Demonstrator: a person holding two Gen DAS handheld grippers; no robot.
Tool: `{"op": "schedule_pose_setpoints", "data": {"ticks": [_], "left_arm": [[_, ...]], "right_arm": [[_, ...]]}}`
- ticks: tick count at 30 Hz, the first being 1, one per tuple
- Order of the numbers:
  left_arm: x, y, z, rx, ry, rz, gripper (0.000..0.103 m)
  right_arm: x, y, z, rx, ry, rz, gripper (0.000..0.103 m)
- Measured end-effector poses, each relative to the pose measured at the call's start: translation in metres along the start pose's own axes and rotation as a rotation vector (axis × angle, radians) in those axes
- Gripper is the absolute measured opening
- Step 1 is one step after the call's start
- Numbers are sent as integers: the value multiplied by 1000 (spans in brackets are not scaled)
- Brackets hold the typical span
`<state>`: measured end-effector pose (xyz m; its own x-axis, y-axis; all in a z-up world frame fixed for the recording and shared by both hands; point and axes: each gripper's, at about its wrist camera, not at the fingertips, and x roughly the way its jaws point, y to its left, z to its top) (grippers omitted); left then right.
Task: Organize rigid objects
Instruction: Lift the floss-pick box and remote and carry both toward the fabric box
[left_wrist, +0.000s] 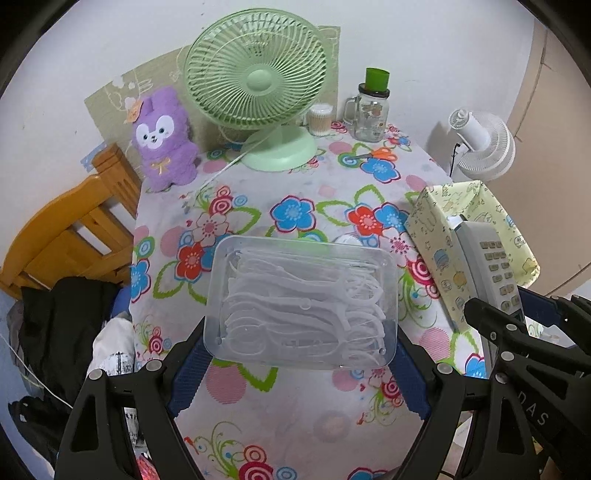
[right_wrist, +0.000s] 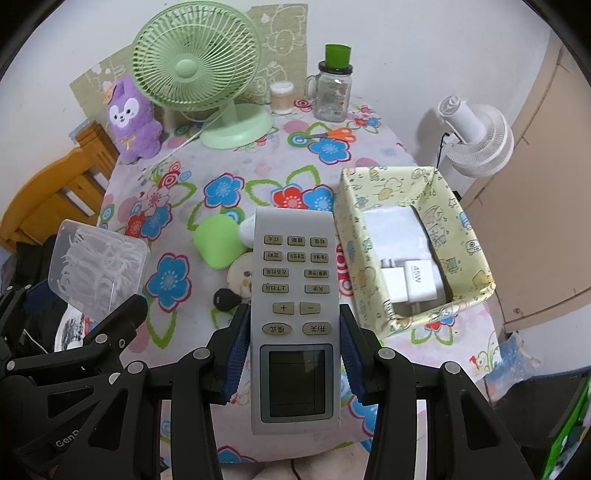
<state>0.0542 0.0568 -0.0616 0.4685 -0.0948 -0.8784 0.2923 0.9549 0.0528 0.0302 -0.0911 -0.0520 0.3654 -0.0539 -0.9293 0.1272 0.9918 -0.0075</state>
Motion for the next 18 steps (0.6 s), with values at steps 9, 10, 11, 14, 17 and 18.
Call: {"op": "schedule_pose_setpoints", "data": {"ticks": [9,10,11,14,17,18], "left_arm": [[7,-31,13,-20,6,10,89],[8,-35,15,-25,9,13,89],[9,-39,16,-30,10,16,89],[11,-50,22,-41,16,22,88],[15,-62,28,-52,23,21,89],[16,-65,30,-57,26,20,89]], "right_arm": [[5,-32,14,-29,0,11,48],[7,-37,16,-34,2,12,48],[8,-40,18,-36,5,14,48],[11,-54,25,-48,14,23,48],[14,-67,31,-58,20,29,48],[15,-72,34,-60,20,30,48]]}}
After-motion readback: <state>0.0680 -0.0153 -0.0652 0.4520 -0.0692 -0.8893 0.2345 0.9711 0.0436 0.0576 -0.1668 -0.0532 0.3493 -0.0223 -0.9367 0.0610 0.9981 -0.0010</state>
